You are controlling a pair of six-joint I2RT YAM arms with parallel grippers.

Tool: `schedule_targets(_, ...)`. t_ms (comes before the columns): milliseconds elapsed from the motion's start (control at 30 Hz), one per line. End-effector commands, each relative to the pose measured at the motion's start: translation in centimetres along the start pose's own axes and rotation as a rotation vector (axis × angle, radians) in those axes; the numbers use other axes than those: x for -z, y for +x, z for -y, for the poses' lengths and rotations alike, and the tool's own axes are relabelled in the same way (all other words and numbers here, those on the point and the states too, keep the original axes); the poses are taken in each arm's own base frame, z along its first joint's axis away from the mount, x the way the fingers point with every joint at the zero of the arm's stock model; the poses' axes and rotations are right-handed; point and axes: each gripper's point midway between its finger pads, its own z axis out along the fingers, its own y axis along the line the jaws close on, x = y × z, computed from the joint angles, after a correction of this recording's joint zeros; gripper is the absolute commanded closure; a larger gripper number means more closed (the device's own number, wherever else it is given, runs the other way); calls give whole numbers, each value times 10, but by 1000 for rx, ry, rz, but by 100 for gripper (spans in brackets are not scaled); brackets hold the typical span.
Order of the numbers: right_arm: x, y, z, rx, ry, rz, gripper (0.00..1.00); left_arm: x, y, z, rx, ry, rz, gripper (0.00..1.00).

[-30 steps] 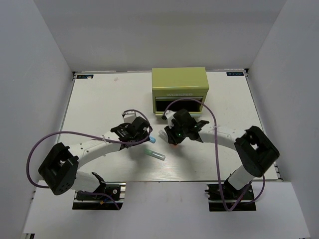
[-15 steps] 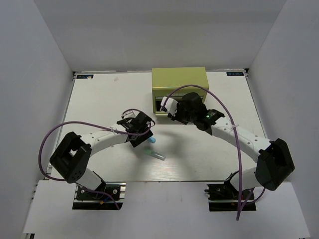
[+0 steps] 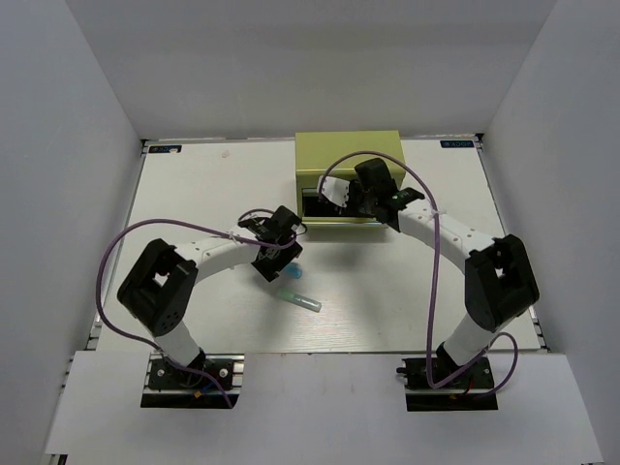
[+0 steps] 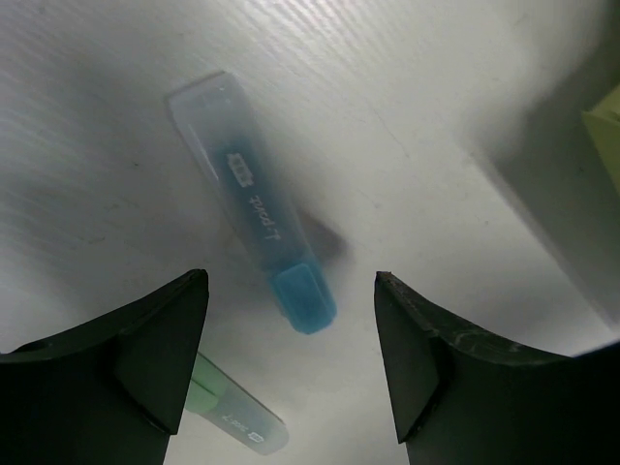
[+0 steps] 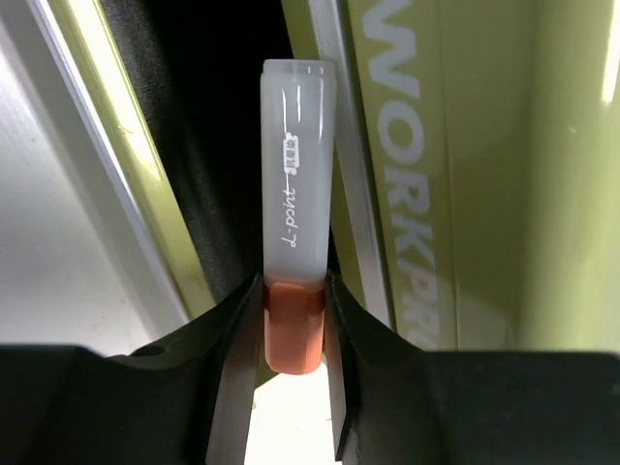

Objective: Sort the stationery into containers
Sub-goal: Place the pen in the drawer.

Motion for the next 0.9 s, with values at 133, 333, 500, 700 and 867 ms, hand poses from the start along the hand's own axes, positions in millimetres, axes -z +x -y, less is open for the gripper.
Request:
schedule_targets(133, 4, -18, 25, 46, 5, 41, 48, -2, -5, 2, 56, -29, -16, 21)
schedule_targets(333, 16, -19, 12, 26, -34, 87, 46, -14, -2, 7, 69, -51, -36, 24)
schedule_targets(500, 35, -26, 2, -48, -56, 144, 46, -18, -3, 14, 71, -79, -40, 28)
schedule_targets(700, 54, -27, -15, -99, -71, 191, 46, -25, -1, 4, 45, -182, -44, 42)
schedule_targets(867, 64, -25, -22, -131, -69, 206, 46, -31, 5, -12, 34, -228, -61, 61)
